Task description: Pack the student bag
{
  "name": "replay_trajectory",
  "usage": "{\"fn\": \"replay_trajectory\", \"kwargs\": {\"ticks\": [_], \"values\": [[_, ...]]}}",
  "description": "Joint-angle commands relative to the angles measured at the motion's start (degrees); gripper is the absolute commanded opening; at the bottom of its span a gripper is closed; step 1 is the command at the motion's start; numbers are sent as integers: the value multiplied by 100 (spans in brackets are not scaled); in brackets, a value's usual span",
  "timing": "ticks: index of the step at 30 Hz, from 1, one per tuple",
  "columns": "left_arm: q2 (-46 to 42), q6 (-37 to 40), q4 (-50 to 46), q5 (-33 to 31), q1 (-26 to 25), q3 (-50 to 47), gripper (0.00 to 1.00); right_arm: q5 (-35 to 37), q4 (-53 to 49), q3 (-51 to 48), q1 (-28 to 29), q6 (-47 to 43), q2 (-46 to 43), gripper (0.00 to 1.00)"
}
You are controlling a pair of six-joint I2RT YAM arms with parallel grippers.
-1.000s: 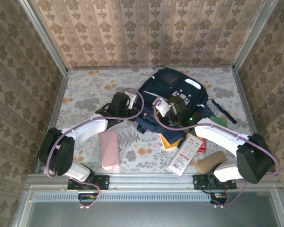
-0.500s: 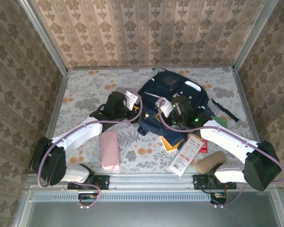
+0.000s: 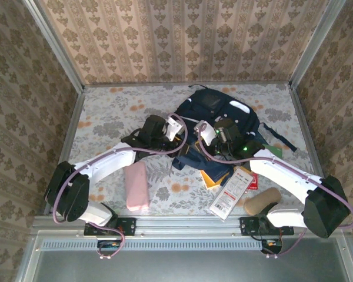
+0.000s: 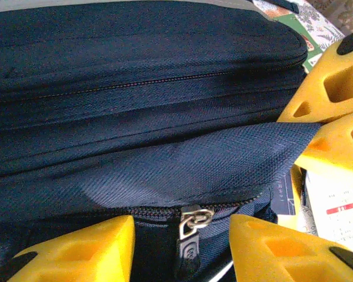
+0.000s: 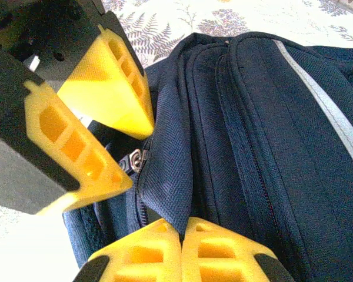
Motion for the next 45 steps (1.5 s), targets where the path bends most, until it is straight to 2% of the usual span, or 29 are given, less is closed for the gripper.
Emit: {"fn": "replay_trajectory", "kwargs": {"ticks": [1, 4, 6, 10, 13, 18, 26, 34, 45], "values": [[88, 174, -274, -29, -171, 159, 49, -226, 532, 105, -55, 173, -220, 0], [135, 264, -430, -287, -246, 187, 46, -289, 594, 102, -89, 239, -253, 0], [218, 320, -570, -507, -275, 250, 40, -317, 622, 102, -91, 266, -270, 0], [418, 405, -763, -942, -311, 473, 21, -485, 683, 65, -91, 362, -344, 0], [545, 444, -812, -1061, -335, 634, 16, -538, 682, 20, -91, 386, -365, 0], [590, 501, -939, -1354, -348, 803, 0, -497, 599, 12, -91, 328, -317, 0], [314, 461, -1100, -1905, -207, 681, 0, -293, 480, 45, -82, 213, -299, 0], [24, 374, -1208, -1768, 103, 604, 0, -74, 351, 23, -47, 62, -281, 0], [201, 331, -1434, -1756, 688, 690, 0, -129, 360, -80, 54, -109, -470, 0]]}}
